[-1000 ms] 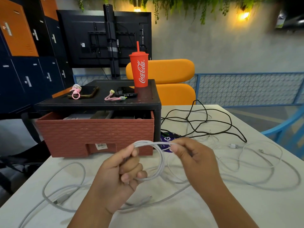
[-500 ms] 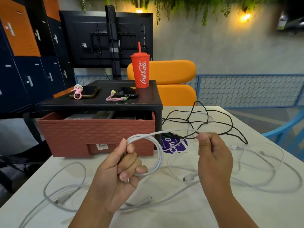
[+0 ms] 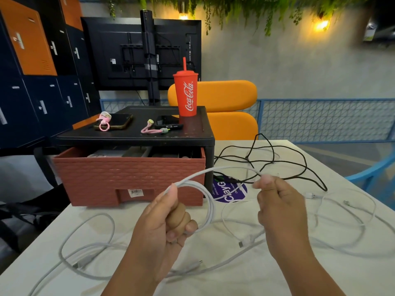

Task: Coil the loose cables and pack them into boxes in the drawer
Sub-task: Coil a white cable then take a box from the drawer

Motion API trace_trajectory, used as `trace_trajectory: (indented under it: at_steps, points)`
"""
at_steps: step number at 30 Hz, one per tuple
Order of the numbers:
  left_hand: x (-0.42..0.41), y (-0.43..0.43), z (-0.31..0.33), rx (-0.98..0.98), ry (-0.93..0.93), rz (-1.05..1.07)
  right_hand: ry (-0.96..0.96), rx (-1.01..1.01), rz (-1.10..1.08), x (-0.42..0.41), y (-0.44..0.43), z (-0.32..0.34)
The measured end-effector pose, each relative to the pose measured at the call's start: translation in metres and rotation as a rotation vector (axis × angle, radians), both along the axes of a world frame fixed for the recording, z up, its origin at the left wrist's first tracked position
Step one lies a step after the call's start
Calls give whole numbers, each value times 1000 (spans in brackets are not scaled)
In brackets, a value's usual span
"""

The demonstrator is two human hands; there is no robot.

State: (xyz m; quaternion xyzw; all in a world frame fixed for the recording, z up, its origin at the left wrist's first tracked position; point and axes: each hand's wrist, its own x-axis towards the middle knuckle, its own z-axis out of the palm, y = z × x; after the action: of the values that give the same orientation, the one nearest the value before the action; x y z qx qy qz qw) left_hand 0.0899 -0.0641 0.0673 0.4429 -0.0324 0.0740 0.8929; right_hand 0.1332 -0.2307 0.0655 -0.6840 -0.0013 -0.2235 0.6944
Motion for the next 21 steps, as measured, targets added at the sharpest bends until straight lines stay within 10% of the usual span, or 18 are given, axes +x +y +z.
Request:
trace_trajectory:
  at_steps: [11,21]
  points:
    - [9,11,3,-280,-32,215,178,-578,445,-10,19,-9]
    - [8,9,-2,-158,-83,164,204,-747,583,-17,26,-12]
